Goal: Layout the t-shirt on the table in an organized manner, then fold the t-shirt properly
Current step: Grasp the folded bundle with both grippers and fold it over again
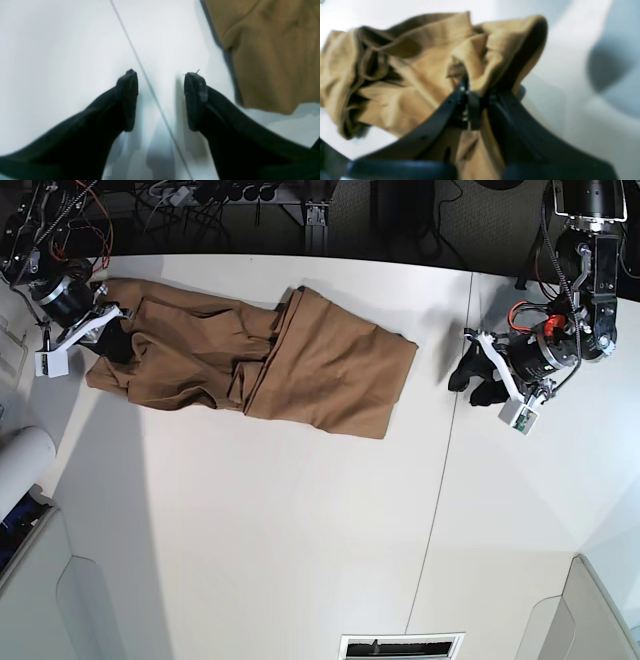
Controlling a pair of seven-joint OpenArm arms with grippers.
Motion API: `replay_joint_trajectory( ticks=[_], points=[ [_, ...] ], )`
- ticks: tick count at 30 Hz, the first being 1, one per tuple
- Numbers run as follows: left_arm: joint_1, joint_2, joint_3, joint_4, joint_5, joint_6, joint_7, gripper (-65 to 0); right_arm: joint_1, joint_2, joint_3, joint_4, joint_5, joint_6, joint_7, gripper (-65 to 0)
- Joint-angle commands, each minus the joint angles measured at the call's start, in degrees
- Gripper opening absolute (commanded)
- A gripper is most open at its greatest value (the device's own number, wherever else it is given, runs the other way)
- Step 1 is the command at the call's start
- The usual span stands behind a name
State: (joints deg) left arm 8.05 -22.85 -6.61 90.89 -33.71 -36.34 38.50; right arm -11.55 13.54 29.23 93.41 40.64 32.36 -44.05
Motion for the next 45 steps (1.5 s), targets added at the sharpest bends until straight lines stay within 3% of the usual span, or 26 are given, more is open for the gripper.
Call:
replay_joint_trajectory(
  ticks=[1, 6, 9, 13, 19, 27, 33, 36, 38, 45],
  points=[
    [-0.9, 0.0, -0.3, 0.9, -1.2, -1.2, -1.4, -32.6, 0.6, 0.7, 0.3, 1.0, 2.5, 0.2, 1.1, -65.0],
    [-0.9, 1.9, 2.2, 0.9, -0.5, -3.4, -1.6, -32.6, 0.6, -1.3, 0.3, 2.5, 7.2, 0.6, -0.9, -65.0],
    [-0.9, 3.4, 6.0, 0.9, 4.5, -3.3, -3.5, -32.6, 0.7, -2.6, 0.3, 3.5, 9.7, 1.2, -1.0, -65.0],
    [-0.9, 4.9, 12.1, 0.1, 9.2, -3.3, -4.1, -32.6, 2.3, -5.6, 0.3, 6.6, 10.0, 1.2, -1.2, -65.0],
    [-0.9, 8.0, 15.3, -1.8, 9.4, -3.3, -4.4, -32.6, 5.0, -10.1, -1.3, 10.3, 10.0, 1.1, -2.1, -65.0],
    [-1.0, 8.7, 15.3, -1.9, 9.4, -3.3, -4.4, -32.6, 5.8, -14.6, -14.7, 10.3, 8.9, 1.5, -2.0, -65.0],
    [-1.0, 8.7, 15.3, -1.9, 9.4, -3.3, -4.4, -32.6, 6.4, -17.4, -26.2, 10.2, -0.9, 1.3, -1.8, -65.0],
    [-1.1, 8.7, 15.3, -1.9, 9.4, -3.3, -4.4, -32.6, 6.4, -17.3, -30.3, 10.2, -5.1, 0.8, -1.7, -35.0],
    [-1.0, 8.7, 15.3, -1.9, 9.4, -3.3, -4.4, -32.6, 6.4, -17.3, -32.0, 10.2, -5.6, 0.8, -1.1, -23.2],
    [-1.1, 8.5, 14.4, -1.8, 9.1, -1.8, -4.4, -32.6, 6.5, -17.4, -35.3, 11.1, -3.6, 0.9, -0.7, -22.6]
  ],
)
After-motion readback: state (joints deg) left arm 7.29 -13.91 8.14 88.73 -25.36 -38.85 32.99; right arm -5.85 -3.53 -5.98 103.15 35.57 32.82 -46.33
